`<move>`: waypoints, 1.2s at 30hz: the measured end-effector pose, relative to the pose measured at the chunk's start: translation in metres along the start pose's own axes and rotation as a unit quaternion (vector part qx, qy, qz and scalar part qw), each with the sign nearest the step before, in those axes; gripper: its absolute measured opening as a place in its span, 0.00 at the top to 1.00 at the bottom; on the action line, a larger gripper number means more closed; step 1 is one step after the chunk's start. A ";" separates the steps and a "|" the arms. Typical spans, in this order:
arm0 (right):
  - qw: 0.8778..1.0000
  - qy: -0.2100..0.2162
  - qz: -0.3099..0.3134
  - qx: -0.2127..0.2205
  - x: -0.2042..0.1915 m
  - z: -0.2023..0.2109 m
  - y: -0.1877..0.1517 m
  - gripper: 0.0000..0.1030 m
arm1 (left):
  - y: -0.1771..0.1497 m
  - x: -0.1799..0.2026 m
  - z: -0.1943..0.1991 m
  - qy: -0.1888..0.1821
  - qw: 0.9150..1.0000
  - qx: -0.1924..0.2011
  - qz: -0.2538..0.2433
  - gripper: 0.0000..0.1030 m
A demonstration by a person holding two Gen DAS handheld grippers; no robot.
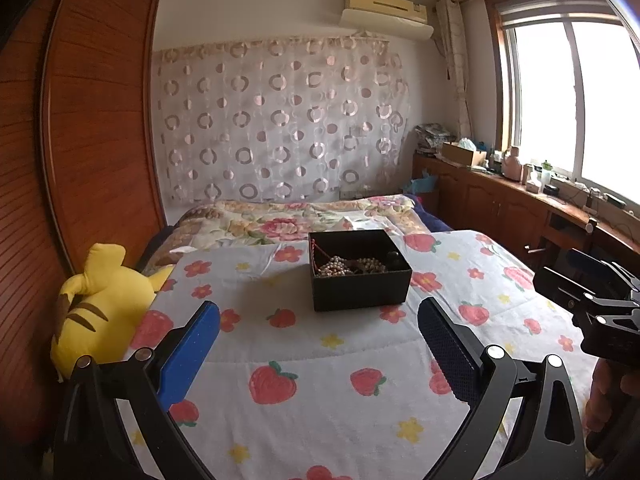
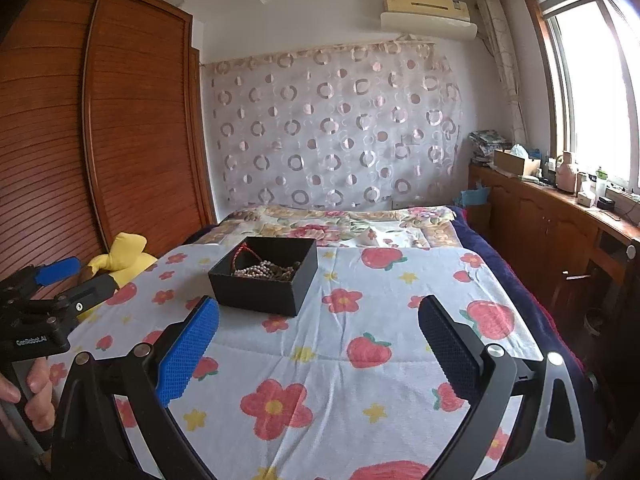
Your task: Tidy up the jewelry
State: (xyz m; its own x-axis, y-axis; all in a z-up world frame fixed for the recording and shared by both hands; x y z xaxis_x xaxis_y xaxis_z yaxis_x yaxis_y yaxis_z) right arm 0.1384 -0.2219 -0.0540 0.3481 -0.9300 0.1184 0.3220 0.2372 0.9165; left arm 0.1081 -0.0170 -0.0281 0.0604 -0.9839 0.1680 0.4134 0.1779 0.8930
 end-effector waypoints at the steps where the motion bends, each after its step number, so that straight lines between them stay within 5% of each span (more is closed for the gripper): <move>1: 1.000 0.001 0.000 0.000 0.000 0.000 0.000 0.02 | 0.000 0.000 0.000 -0.001 1.000 0.000 0.000 0.07; 36: 1.000 0.000 0.000 0.002 0.001 0.000 -0.001 0.02 | 0.005 -0.001 0.008 -0.004 1.000 0.005 -0.001 0.07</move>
State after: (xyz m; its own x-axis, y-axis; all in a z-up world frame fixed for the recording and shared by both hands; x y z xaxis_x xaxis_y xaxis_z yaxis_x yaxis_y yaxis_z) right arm 0.1384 -0.2234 -0.0548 0.3480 -0.9300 0.1182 0.3183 0.2358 0.9182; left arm 0.1029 -0.0152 -0.0209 0.0526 -0.9840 0.1700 0.4047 0.1766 0.8972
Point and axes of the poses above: each gripper's, at about its wrist camera, not at the fingertips, and z roughly against the way its jaws point, x to its right, y to its top, the point moved 6 cm from there along -z, roughly the way its jaws point, and after that the axes turned 12 degrees about z, right-handed, at the moved point
